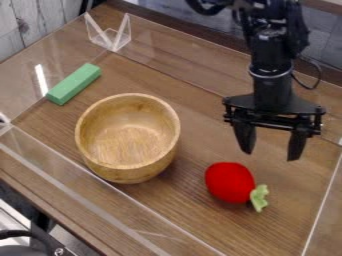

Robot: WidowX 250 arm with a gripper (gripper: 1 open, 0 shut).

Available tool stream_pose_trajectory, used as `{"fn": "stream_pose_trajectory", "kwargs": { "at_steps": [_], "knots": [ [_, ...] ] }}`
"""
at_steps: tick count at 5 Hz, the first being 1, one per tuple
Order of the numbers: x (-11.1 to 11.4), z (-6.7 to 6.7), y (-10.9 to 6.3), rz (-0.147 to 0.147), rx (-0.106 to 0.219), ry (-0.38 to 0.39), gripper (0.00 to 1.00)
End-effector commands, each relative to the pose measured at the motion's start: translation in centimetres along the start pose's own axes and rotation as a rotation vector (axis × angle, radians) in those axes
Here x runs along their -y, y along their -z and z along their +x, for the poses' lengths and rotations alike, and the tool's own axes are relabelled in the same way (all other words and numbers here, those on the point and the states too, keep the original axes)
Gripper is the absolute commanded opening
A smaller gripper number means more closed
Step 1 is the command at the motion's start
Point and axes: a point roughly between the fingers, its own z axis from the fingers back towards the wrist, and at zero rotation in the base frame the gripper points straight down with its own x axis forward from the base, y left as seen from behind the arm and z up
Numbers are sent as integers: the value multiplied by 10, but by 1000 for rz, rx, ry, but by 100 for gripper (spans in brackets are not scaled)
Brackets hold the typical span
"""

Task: Move the red fruit to the right

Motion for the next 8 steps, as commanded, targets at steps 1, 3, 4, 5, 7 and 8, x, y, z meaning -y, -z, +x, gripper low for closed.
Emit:
{"fn": "stream_pose_trajectory", "kwargs": {
  "at_steps": [1,3,4,5,7,8],
  "knots": [
    [12,4,-18,-25,86,-31,100],
    [-3,11,-38,-53,112,7,100],
    [-18,15,-67,-59,155,-1,100],
    [-31,14,-82,-52,178,18,100],
    [-60,0,-95,4,273,-84,100],
    [-62,-8,-99,14,274,23,100]
  ]
}}
